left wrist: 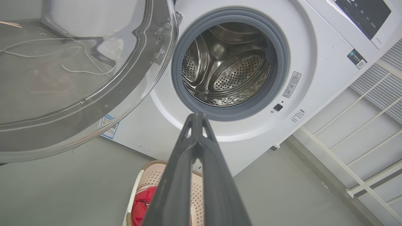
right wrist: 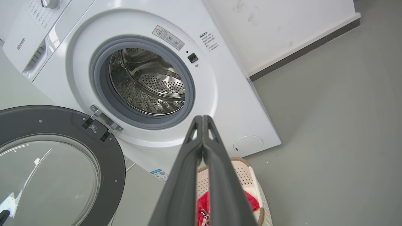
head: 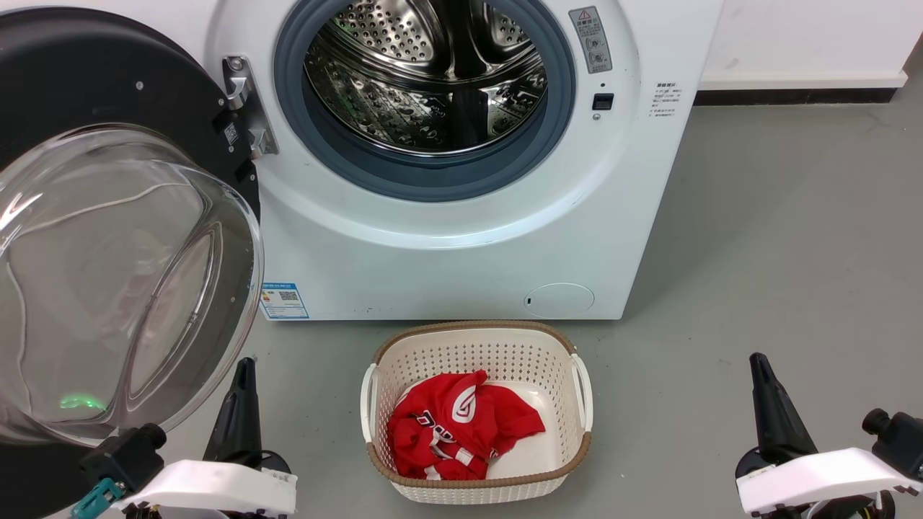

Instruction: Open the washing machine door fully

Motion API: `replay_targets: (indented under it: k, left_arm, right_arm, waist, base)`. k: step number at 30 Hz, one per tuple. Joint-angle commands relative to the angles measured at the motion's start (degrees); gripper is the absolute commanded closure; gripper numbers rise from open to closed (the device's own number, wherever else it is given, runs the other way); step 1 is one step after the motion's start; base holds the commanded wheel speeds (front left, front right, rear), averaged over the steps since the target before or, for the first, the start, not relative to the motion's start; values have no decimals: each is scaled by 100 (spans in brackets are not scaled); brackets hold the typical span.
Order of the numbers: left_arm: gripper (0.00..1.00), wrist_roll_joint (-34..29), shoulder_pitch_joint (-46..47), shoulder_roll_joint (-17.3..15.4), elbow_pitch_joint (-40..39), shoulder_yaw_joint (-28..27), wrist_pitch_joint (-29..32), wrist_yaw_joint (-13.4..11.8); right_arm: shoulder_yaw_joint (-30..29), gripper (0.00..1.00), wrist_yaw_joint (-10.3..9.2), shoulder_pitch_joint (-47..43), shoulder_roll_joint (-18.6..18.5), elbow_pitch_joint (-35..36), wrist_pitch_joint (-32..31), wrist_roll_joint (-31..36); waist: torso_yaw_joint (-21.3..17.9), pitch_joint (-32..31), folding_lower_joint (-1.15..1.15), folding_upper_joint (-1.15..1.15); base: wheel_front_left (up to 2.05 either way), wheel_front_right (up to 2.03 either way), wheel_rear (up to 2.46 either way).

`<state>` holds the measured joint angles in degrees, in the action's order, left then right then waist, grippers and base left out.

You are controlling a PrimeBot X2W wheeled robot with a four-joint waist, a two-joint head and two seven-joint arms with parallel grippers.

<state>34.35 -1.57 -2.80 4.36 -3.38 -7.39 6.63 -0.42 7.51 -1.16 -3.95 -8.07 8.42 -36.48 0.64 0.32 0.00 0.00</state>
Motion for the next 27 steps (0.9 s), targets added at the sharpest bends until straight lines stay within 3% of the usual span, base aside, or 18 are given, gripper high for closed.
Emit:
replay_targets:
  k: [1, 5, 27]
  left_arm:
    - [100, 179, 177, -13, -32, -22, 32, 31]
    - [100, 706, 239, -14, 60, -49, 161, 39]
    - [100, 2380, 431, -16, 360, -143, 570, 57]
  right_arm:
    - [-12, 100, -1, 185, -54, 38, -31, -187]
    - [-30, 100, -1, 237, -67, -15, -136, -728]
    - [-118, 100, -1, 410, -92, -197, -502, -2414]
  waist:
    - [-1, 0, 0, 0]
    - [-5, -1, 0, 0]
    - [-20, -4, 0, 0]
  base:
    - [0, 0, 0]
    - [0, 0, 0]
    - [0, 0, 0]
